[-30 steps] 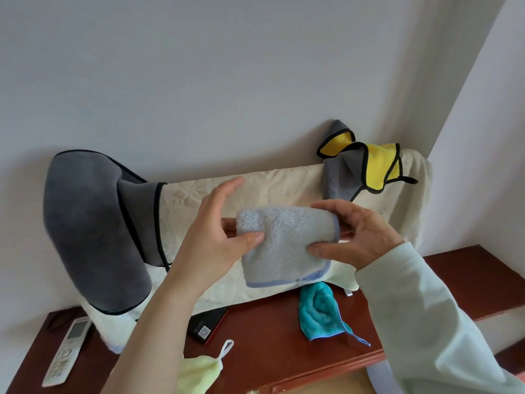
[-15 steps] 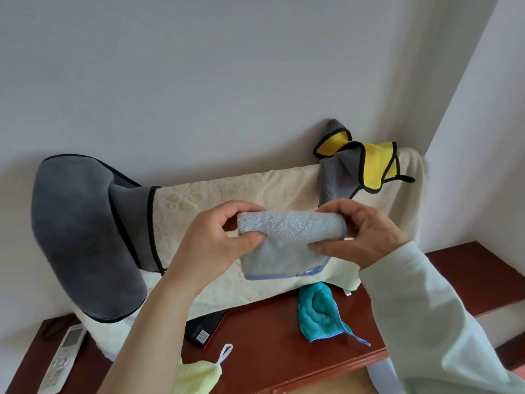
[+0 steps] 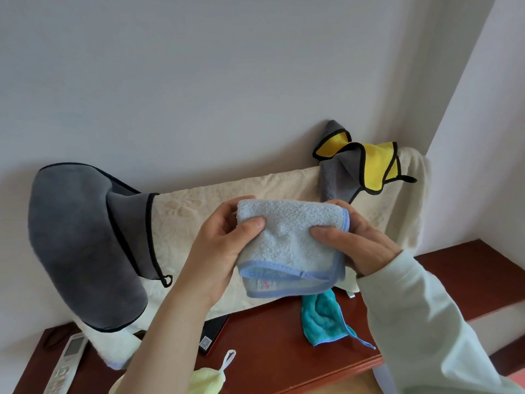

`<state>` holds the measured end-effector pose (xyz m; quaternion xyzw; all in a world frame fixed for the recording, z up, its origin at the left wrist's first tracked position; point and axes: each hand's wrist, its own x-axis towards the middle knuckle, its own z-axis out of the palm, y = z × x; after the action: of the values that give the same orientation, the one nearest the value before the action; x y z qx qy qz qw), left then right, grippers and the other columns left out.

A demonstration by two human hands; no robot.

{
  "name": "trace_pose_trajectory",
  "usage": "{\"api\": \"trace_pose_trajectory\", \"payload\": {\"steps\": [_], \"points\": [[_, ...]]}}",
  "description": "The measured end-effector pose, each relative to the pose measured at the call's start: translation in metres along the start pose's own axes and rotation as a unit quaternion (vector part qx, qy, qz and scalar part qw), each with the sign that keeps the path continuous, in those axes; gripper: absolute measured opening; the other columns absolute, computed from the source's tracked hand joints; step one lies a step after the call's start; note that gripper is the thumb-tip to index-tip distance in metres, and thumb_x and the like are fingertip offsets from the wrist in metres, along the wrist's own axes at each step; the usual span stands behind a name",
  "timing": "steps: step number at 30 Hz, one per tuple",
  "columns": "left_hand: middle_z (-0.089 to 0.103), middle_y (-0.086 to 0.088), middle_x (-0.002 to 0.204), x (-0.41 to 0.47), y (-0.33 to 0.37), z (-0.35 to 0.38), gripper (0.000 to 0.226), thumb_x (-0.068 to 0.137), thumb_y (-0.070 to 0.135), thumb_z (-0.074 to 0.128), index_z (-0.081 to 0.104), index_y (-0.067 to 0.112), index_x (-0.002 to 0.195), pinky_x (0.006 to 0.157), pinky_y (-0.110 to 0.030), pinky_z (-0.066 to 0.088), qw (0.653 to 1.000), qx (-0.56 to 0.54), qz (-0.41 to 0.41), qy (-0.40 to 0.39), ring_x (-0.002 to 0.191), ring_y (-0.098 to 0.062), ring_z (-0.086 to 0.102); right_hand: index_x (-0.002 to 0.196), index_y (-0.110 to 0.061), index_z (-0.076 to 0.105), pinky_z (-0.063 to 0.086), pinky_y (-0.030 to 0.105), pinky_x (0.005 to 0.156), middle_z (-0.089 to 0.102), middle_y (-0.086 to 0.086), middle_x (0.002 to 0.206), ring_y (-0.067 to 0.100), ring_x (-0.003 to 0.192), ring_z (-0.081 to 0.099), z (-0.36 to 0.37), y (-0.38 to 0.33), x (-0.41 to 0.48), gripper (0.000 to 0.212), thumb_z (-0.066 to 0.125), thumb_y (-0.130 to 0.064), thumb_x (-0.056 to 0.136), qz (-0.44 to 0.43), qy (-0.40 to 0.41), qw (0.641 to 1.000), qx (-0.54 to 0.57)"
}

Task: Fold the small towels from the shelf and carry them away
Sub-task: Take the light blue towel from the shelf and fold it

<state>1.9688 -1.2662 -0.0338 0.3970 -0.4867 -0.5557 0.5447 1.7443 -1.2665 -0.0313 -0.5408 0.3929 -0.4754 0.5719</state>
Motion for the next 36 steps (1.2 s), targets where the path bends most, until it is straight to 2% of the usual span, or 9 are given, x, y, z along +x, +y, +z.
{"api": "trace_pose_trajectory", "payload": {"steps": [5, 9, 15, 18, 21, 25, 28, 33, 36], "points": [[0.076, -0.004, 0.113, -0.007, -0.009, 0.001, 0.046, 0.084, 0.034, 0.068, 0.06, 0.025, 0.129, 0.078, -0.029, 0.059, 0.999, -0.01, -0.037, -0.011, 0.103, -0.02, 0.075, 0.085, -0.038, 0.076, 0.062, 0.038, 0.084, 0.078, 0.001, 0.094, 0.021, 0.09, 0.076, 0.001, 0.001, 0.004, 0.025, 0.08, -0.016, 0.073, 0.0, 0.026, 0.998, 0.057], [0.074, -0.003, 0.125, -0.011, -0.013, 0.0, 0.047, 0.086, 0.045, 0.061, 0.062, 0.028, 0.13, 0.084, -0.034, 0.059, 0.993, 0.026, -0.092, -0.075, 0.113, -0.02, 0.072, 0.081, -0.036, 0.079, 0.064, 0.031, 0.075, 0.078, 0.0, 0.09, 0.017, 0.084, 0.076, -0.001, 0.003, 0.007, 0.027, 0.071, -0.012, 0.072, -0.012, 0.018, 0.995, 0.102], [0.076, -0.001, 0.121, -0.012, -0.018, 0.0, 0.05, 0.085, 0.039, 0.06, 0.057, 0.03, 0.133, 0.08, -0.034, 0.062, 0.984, -0.004, -0.129, -0.125, 0.109, -0.02, 0.074, 0.095, -0.03, 0.075, 0.059, 0.041, 0.089, 0.076, 0.006, 0.096, 0.024, 0.092, 0.073, -0.003, 0.005, 0.008, 0.032, 0.067, -0.009, 0.074, -0.021, -0.01, 0.995, 0.095], [0.076, -0.001, 0.116, -0.013, -0.022, -0.003, 0.054, 0.078, 0.034, 0.071, 0.056, 0.028, 0.13, 0.083, -0.033, 0.062, 0.984, 0.01, -0.116, -0.138, 0.107, -0.02, 0.074, 0.105, -0.027, 0.07, 0.055, 0.046, 0.092, 0.073, 0.006, 0.098, 0.024, 0.094, 0.07, -0.005, 0.008, 0.01, 0.039, 0.066, -0.007, 0.072, -0.015, -0.014, 0.997, 0.076], [0.069, -0.007, 0.127, -0.014, -0.026, -0.006, 0.075, 0.067, 0.032, 0.079, 0.05, 0.025, 0.135, 0.088, -0.032, 0.058, 0.985, 0.041, -0.09, -0.144, 0.117, -0.022, 0.07, 0.1, -0.033, 0.073, 0.05, 0.05, 0.097, 0.071, 0.006, 0.1, 0.026, 0.097, 0.067, -0.005, 0.011, 0.012, 0.042, 0.064, -0.005, 0.07, -0.019, -0.015, 0.997, 0.07], [0.065, -0.009, 0.135, -0.017, -0.033, -0.014, 0.076, 0.073, 0.022, 0.079, 0.048, 0.024, 0.142, 0.102, -0.043, 0.055, 0.976, 0.071, -0.097, -0.184, 0.126, -0.025, 0.064, 0.094, -0.037, 0.073, 0.052, 0.048, 0.089, 0.067, 0.005, 0.095, 0.026, 0.093, 0.064, 0.0, 0.014, 0.015, 0.046, 0.061, -0.003, 0.067, -0.026, -0.013, 0.997, 0.075], [0.069, -0.009, 0.129, -0.023, -0.035, -0.024, 0.068, 0.072, 0.018, 0.078, 0.055, 0.021, 0.136, 0.102, -0.042, 0.055, 0.978, 0.091, -0.096, -0.16, 0.123, -0.026, 0.066, 0.091, -0.038, 0.073, 0.054, 0.041, 0.08, 0.067, 0.003, 0.089, 0.022, 0.085, 0.066, 0.009, 0.017, 0.019, 0.047, 0.059, -0.001, 0.067, -0.023, -0.021, 0.996, 0.078], [0.079, 0.008, 0.097, -0.039, -0.021, -0.052, 0.042, 0.074, 0.012, 0.069, 0.065, 0.02, 0.115, 0.074, -0.019, 0.056, 0.988, 0.128, -0.049, -0.072, 0.095, -0.01, 0.075, 0.1, -0.038, 0.073, 0.058, 0.03, 0.076, 0.071, -0.002, 0.087, 0.015, 0.084, 0.069, 0.045, 0.024, 0.028, 0.045, 0.061, -0.006, 0.072, -0.025, -0.038, 0.997, 0.061], [0.078, 0.004, 0.1, -0.05, -0.009, -0.073, 0.042, 0.073, 0.014, 0.07, 0.066, 0.023, 0.114, 0.078, -0.025, 0.058, 0.99, 0.135, -0.026, -0.037, 0.099, -0.016, 0.075, 0.116, -0.032, 0.065, 0.06, 0.025, 0.076, 0.076, -0.007, 0.091, 0.011, 0.087, 0.073, 0.069, 0.024, 0.03, 0.047, 0.065, -0.01, 0.074, -0.02, -0.049, 0.997, 0.061]]}}
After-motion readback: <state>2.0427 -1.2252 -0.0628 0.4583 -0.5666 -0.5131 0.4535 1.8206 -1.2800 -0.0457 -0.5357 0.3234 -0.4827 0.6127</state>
